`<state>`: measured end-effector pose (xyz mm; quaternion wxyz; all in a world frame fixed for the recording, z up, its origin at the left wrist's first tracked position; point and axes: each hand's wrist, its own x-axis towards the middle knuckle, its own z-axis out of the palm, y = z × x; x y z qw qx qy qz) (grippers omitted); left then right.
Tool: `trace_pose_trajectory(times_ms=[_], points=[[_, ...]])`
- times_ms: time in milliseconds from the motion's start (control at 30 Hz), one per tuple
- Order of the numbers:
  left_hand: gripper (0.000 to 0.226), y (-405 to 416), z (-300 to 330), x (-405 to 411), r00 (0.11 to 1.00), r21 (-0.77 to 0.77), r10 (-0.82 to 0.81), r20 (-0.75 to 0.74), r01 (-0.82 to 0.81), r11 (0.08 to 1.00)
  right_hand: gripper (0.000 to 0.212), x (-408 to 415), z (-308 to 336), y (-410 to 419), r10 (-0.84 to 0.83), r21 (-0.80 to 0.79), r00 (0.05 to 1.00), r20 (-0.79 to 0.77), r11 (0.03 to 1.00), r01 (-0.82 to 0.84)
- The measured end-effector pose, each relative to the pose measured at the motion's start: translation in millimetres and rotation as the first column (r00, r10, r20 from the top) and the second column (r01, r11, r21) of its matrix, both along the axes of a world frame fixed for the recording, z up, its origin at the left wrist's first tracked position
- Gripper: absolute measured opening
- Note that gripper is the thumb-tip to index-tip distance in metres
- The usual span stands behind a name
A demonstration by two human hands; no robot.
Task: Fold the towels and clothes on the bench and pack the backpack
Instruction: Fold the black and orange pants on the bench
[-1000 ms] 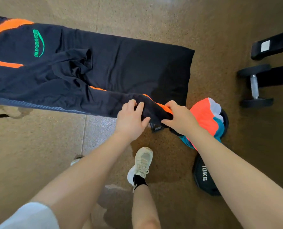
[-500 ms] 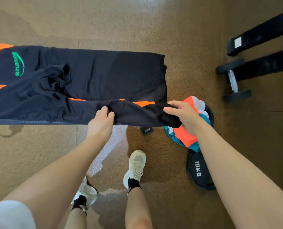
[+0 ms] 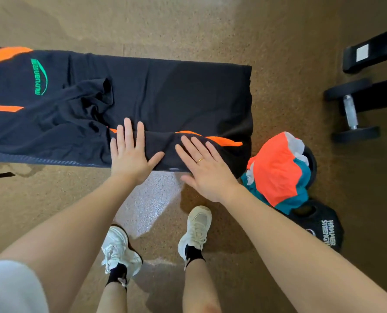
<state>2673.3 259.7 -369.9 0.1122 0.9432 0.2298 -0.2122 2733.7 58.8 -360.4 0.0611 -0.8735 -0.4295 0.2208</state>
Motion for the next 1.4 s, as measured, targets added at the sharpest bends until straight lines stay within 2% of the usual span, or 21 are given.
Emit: trace_pose_trajectory(times_ms=[133,200,267,333,400,500,567,667,733,800,833,867,933,1000,1033,1100,1133,1167,1233,1333,1400], points=[[0.095,17,3,2,0.992,-0.077,0.088,-0.091,-0.095,0.992,0.071,11,-8,-18,-0.183,-0.186,0.982,0.035,0.965,0.186],[0.086,25,13,5,0.989,-0.190,0.104,-0.106,-0.123,0.974,0.072,14,6,-23,-0.260,-0.302,0.966,-0.008,0.921,0.246],[0.069,35,32,7,0.988,-0.347,0.152,-0.035,-0.154,0.925,0.069,16,31,-11,-0.272,-0.331,0.962,0.004,0.908,0.258],[0.053,49,51,3,0.990,-0.373,0.114,0.079,-0.077,0.925,0.061,16,57,15,-0.210,-0.262,0.978,0.014,0.943,0.206],[0.041,66,64,-8,0.988,-0.316,0.078,0.135,-0.032,0.948,0.053,14,76,53,-0.150,-0.126,0.987,-0.061,0.982,0.141],[0.032,99,75,-23,0.975,-0.270,0.151,0.166,-0.102,0.957,0.045,8,91,119,-0.124,0.034,0.966,-0.229,0.990,0.135],[0.031,125,80,-29,0.960,-0.249,0.230,0.159,-0.187,0.950,0.039,6,93,159,-0.196,0.073,0.907,-0.372,0.968,0.239],[0.033,169,73,-29,0.957,-0.226,0.241,0.163,-0.202,0.953,0.033,10,90,212,-0.378,0.005,0.752,-0.539,0.892,0.452],[0.034,195,61,-23,0.959,-0.229,0.226,0.169,-0.185,0.956,0.032,15,79,239,-0.518,-0.084,0.621,-0.589,0.803,0.590],[0.037,215,48,-15,0.968,-0.241,0.196,0.154,-0.156,0.958,0.031,17,65,261,-0.610,-0.150,0.538,-0.582,0.731,0.666],[0.039,222,43,-10,0.976,-0.238,0.174,0.134,-0.138,0.961,0.028,17,60,270,-0.634,-0.186,0.530,-0.563,0.722,0.666],[0.041,227,38,-5,0.983,-0.226,0.149,0.110,-0.121,0.967,0.036,15,56,278,-0.652,-0.226,0.549,-0.523,0.727,0.649],[0.043,233,31,5,0.994,-0.157,0.076,0.074,-0.063,0.986,0.063,5,50,288,-0.655,-0.265,0.645,-0.394,0.753,0.602],[0.038,239,28,16,0.999,-0.068,0.002,0.032,0.000,0.998,0.062,-2,44,294,-0.627,-0.240,0.730,-0.274,0.779,0.579],[0.033,243,27,20,0.999,-0.053,-0.024,0.029,0.025,0.998,0.056,-3,42,295,-0.637,-0.214,0.726,-0.261,0.771,0.600],[0.021,250,28,23,0.995,-0.131,-0.028,0.091,0.040,0.991,0.047,-2,40,293,-0.698,-0.139,0.635,-0.332,0.702,0.699],[0.016,255,30,20,0.989,-0.226,0.033,0.142,0.000,0.974,0.043,1,40,290,-0.727,-0.105,0.577,-0.373,0.651,0.752],[0.013,261,34,16,0.974,-0.342,0.152,0.167,-0.088,0.936,0.037,4,41,287,-0.752,-0.087,0.526,-0.396,0.602,0.794],[0.013,277,41,4,0.909,-0.498,0.403,0.107,-0.302,0.813,0.024,10,43,280,-0.801,-0.095,0.442,-0.403,0.517,0.851],[0.017,300,42,-18,0.861,-0.496,0.506,0.060,-0.414,0.763,0.016,17,40,278,-0.866,-0.174,0.305,-0.396,0.397,0.901],[0.028,309,39,-25,0.862,-0.520,0.507,0.000,-0.433,0.736,0.020,24,39,284,-0.872,-0.206,0.287,-0.397,0.389,0.898]])
